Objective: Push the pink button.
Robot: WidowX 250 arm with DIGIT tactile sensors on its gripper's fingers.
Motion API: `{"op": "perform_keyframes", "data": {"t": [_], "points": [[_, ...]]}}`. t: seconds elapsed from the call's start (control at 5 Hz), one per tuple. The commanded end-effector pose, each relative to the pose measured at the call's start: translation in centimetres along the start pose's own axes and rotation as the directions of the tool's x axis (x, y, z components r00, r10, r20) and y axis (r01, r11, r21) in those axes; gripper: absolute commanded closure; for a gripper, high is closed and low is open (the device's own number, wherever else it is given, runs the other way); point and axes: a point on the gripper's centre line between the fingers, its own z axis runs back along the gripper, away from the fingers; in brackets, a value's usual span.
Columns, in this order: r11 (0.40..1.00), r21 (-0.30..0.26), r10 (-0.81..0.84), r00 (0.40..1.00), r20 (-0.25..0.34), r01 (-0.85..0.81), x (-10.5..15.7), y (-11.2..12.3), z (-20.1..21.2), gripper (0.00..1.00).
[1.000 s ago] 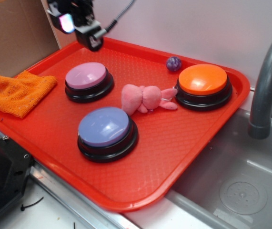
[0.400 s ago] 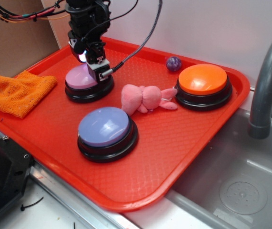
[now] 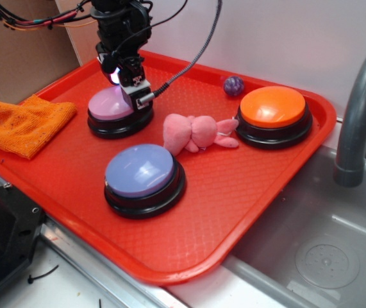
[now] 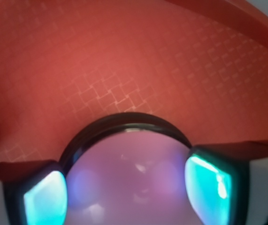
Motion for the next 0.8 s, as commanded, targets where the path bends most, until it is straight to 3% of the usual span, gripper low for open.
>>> {"op": "perform_keyframes", "data": {"t": [0.0, 0.2, 0.4, 0.6], "points": [[0.999, -0.014, 0.036, 0.999, 0.018, -0.036, -0.2, 0.9, 3.9, 0.00], [0.998, -0.016, 0.068, 0.998, 0.016, -0.068, -0.7, 1.8, 4.7, 0.00], [0.995, -0.009, 0.099, 0.994, 0.049, -0.098, -1.3, 2.2, 6.1, 0.00], [0.993, 0.024, 0.113, 0.993, 0.045, -0.114, -1.4, 2.2, 6.7, 0.00]]}}
